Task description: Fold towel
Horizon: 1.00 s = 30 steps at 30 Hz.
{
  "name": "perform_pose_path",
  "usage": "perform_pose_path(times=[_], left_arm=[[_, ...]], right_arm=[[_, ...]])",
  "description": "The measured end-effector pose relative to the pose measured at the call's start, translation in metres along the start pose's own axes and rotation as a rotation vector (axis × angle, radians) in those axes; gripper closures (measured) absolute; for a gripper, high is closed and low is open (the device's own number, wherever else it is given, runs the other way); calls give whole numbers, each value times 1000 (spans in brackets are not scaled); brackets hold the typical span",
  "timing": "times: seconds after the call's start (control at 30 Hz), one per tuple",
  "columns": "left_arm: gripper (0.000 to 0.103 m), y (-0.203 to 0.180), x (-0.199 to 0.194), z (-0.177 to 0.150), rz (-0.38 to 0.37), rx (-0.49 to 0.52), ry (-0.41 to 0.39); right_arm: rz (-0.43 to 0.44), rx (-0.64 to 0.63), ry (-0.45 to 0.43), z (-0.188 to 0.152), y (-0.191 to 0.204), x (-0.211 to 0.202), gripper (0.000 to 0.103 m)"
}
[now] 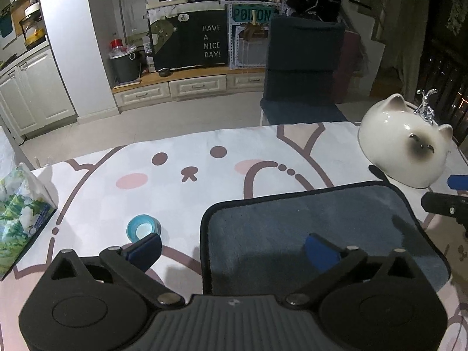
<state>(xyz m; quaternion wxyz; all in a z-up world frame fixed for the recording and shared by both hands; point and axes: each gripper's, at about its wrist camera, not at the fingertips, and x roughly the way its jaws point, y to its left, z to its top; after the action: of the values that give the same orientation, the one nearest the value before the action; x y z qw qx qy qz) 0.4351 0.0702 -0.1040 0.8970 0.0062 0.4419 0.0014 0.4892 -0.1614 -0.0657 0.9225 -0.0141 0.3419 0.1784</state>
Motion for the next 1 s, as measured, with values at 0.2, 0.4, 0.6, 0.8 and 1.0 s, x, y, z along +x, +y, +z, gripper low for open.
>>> perform_pose_path(times=[0.2,0.4,0.6,0.8,1.0], left_arm=[[0,-4,-20,-2,-4,-15,-18],[0,-9,-40,-6,-4,-22,-33],[0,-12,-64,-13,-9,-29,-52],[0,-15,-88,-21,-7,-34,-71],[0,-19,-110,-31,-10,-40,-89]], right_arm=[[1,-8,-14,-1,8,-20,0],[7,3,-25,-5,9,-43,0],[8,-2,-46,-13,15,-70,0],[9,-7,-66,-22,21,-97,0],[10,1,-86,-31,25,-121,0]])
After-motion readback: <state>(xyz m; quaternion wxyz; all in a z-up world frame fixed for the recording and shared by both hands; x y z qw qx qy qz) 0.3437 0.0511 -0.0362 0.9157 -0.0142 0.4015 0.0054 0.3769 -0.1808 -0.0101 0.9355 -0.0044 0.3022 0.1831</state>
